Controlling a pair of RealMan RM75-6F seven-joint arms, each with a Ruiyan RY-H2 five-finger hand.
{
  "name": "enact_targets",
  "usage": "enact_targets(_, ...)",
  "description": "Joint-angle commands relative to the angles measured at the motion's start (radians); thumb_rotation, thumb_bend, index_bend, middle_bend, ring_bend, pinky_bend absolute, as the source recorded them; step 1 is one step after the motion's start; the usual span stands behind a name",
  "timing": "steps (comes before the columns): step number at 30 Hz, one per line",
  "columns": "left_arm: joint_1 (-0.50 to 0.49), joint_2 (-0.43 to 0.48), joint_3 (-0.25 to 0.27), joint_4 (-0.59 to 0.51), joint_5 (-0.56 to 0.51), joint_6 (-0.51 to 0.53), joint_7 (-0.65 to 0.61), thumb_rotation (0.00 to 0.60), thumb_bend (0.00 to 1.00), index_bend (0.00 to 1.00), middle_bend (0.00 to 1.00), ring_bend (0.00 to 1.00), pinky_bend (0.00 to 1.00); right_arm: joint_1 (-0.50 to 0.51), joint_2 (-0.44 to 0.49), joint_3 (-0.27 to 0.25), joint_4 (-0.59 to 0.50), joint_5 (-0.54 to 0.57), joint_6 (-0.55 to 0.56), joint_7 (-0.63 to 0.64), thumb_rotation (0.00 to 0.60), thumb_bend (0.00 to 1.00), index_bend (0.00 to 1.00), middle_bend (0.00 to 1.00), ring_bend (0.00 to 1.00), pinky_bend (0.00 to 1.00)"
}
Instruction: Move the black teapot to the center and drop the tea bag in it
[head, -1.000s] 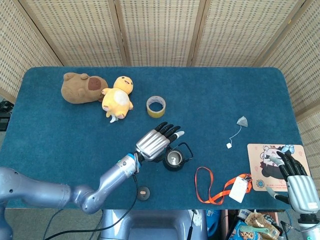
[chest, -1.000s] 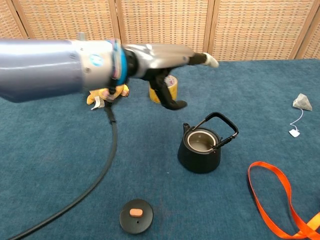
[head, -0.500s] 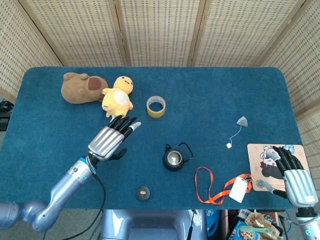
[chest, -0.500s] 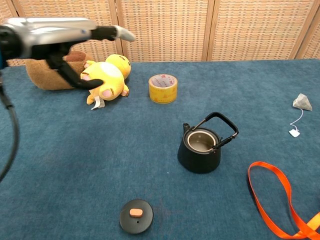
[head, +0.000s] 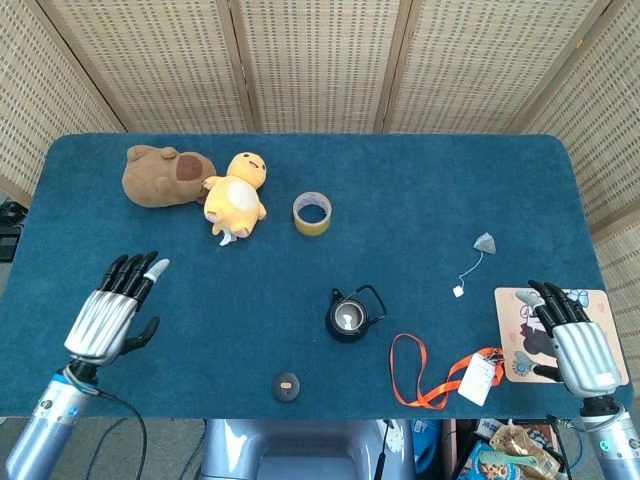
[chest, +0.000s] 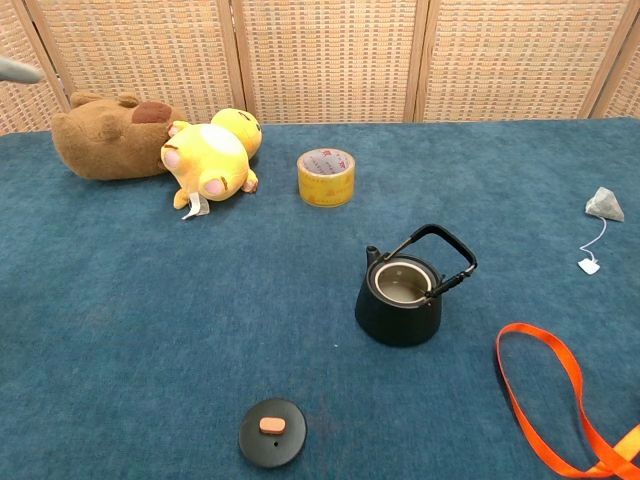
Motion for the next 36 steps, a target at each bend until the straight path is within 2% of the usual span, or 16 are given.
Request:
enact_targets(1,0.079,0.015,0.034,0.024,0.045,0.057,-0.018,0.6,0.43,0.0,0.0,0.0,0.0,0.013,0.0,0.007,-0.002,0.001,-0.01,0.0,0.6,0.15,0.22,0.2,0.14,0.28)
enact_targets(4,0.146,0.051,0.066,0.024,0.066,0.088,-0.05,0.6,0.43,0.0,0.0,0.0,0.0,0.05,-0.006,0.022,0.004,0.004,-0.046,0.005,0.6,0.15,0.22,0.21,0.16,0.3)
enact_targets(14,0.267,0.055,0.031,0.049,0.092,0.13,-0.073,0.6,0.43,0.0,0.0,0.0,0.0,0.159,-0.026,0.054,0.043,0.011,-0.153,0.055,0.6,0.15,0.23,0.27,0.27,0.42)
enact_targets(23,0.302,0.058,-0.016,0.052,0.117,0.099,-0.065,0.6,0.43,0.0,0.0,0.0,0.0,0.256,-0.068,0.06,0.126,0.019,-0.262,0.108,0.6,0.17,0.23,0.4,0.44,0.58)
enact_targets(28,0.307,0.07,-0.043,0.044,0.127,0.081,-0.057,0.6,0.43,0.0,0.0,0.0,0.0,0.294,-0.088,0.05,0.188,0.023,-0.313,0.145,0.6,0.17,0.3,0.5,0.54,0.65)
enact_targets(36,0.305,0.092,-0.087,0.029,0.134,0.052,-0.03,0.6,0.43,0.0,0.0,0.0,0.0,0.342,-0.123,0.028,0.292,0.024,-0.379,0.199,0.6,0.2,0.37,0.6,0.69,0.78)
